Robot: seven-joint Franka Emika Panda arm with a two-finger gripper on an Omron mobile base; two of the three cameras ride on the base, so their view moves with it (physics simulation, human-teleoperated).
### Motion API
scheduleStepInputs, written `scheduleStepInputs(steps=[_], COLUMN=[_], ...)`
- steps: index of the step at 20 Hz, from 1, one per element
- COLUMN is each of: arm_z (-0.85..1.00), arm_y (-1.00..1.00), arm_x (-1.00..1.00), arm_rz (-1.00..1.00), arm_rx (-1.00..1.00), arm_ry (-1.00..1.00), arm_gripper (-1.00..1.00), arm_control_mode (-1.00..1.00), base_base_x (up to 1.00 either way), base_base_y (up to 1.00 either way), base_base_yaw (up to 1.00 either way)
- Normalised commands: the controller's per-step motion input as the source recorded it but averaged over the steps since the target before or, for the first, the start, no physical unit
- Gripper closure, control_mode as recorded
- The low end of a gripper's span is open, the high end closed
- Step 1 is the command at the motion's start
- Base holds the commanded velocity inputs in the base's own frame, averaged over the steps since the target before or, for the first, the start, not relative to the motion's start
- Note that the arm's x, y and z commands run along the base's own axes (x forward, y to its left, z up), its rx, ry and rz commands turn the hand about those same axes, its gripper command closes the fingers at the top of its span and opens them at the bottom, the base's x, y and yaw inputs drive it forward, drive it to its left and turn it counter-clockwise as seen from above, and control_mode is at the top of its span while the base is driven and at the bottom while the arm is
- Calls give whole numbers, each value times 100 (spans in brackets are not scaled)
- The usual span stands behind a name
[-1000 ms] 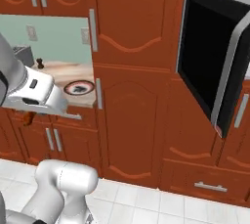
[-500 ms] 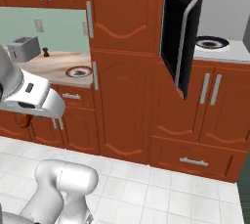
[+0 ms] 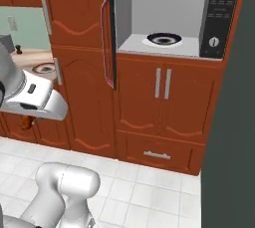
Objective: Pick the chicken drumstick from the counter and place it in the microwave. Then turn on the microwave.
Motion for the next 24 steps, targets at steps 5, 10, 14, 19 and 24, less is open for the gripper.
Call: scheduleStepInputs(steps=[5,10,14,19,24], arm_z=[0,0,0,0,0], arm_y=[0,0,0,0,0], arm_x=[0,0,0,0,0], arm_rz=[0,0,0,0,0], arm_rx=[0,0,0,0,0], arm_ry=[0,0,0,0,0], arm_gripper=[100,100,100,100,100], arm_control_mode=[100,100,100,100,100], base_base_x=[12,57,64,48,56], base_base_y=[-84,-53,-51,-59,-40], base_base_yaw=[0,0,0,0,5])
